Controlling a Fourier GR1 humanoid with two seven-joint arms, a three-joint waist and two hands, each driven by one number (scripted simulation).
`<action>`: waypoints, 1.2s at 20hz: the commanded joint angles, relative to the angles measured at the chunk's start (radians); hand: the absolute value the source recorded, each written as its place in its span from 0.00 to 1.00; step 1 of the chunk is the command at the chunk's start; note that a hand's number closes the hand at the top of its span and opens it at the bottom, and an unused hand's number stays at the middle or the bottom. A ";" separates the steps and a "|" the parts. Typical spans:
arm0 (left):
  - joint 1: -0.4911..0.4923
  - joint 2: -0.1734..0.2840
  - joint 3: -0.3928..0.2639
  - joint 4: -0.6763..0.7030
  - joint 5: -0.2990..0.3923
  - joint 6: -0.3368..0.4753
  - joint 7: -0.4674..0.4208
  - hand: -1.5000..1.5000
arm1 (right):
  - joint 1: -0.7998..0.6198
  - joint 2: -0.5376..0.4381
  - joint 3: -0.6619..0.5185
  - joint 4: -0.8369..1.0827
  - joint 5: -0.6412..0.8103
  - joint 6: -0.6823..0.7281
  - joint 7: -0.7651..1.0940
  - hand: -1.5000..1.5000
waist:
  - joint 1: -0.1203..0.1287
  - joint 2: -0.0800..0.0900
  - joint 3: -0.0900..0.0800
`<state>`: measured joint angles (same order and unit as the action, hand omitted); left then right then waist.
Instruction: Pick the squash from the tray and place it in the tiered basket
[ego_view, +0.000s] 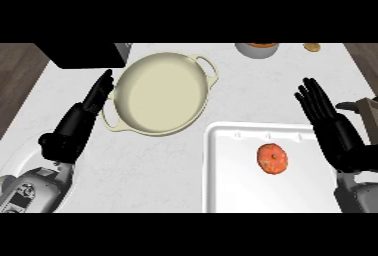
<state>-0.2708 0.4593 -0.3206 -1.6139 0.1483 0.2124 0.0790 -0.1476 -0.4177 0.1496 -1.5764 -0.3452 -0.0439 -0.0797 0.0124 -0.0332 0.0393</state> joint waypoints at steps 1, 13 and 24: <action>0.012 -0.011 -0.002 -0.055 -0.060 0.066 0.040 0.50 | 0.023 0.023 -0.078 0.011 -0.040 0.007 -0.099 1.00 | -0.010 0.029 -0.037; 0.138 -0.156 0.036 0.042 -0.035 0.192 -0.065 0.50 | 0.298 0.193 -0.367 0.069 -0.518 0.362 -0.304 0.00 | -0.039 0.031 -0.036; 0.116 -0.181 0.030 0.055 -0.076 0.216 -0.045 0.50 | 0.590 -0.174 -0.462 -0.155 -0.027 0.408 -0.338 0.00 | -0.047 0.029 -0.045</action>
<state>-0.1492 0.2815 -0.2898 -1.5632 0.0882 0.4137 0.0295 0.3702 -0.4660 -0.2938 -1.6470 -0.5531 0.3931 -0.4464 -0.0297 -0.0041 -0.0023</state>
